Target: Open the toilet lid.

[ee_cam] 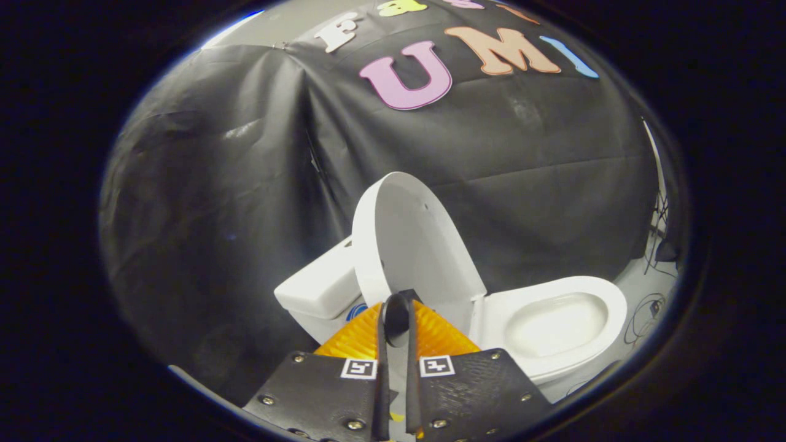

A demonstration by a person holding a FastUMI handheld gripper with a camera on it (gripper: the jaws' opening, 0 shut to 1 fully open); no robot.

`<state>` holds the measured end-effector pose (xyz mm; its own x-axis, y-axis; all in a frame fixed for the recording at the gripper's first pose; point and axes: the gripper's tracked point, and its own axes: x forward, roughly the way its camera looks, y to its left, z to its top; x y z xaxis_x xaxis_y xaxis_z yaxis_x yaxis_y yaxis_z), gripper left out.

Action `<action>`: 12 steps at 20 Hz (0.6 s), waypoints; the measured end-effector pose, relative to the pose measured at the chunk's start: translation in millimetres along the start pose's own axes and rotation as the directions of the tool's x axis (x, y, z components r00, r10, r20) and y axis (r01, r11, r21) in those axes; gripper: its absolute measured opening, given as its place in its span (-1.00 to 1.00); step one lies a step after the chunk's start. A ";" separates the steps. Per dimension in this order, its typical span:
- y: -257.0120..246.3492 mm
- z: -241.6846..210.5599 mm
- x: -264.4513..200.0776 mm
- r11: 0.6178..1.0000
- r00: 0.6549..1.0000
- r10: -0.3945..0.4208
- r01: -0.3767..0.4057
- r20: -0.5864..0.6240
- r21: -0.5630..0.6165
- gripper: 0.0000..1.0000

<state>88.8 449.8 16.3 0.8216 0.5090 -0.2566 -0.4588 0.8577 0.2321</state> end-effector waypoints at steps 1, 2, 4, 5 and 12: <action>2.3 -0.3 1.2 1.000 1.000 0.006 -0.006 0.003 -0.003 -0.78; 4.3 -1.8 1.7 1.000 1.000 0.011 -0.011 0.007 -0.007 -0.78; 6.3 -1.4 3.8 1.000 1.000 0.012 -0.012 0.017 -0.010 -0.78; 7.5 -1.7 4.7 1.000 1.000 0.015 -0.014 0.018 -0.013 -0.78; 14.7 -5.2 8.0 0.999 0.999 0.033 -0.032 0.026 -0.012 -0.78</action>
<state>86.9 466.9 12.8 0.8146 0.5347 -0.2247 -0.4892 0.8416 0.2290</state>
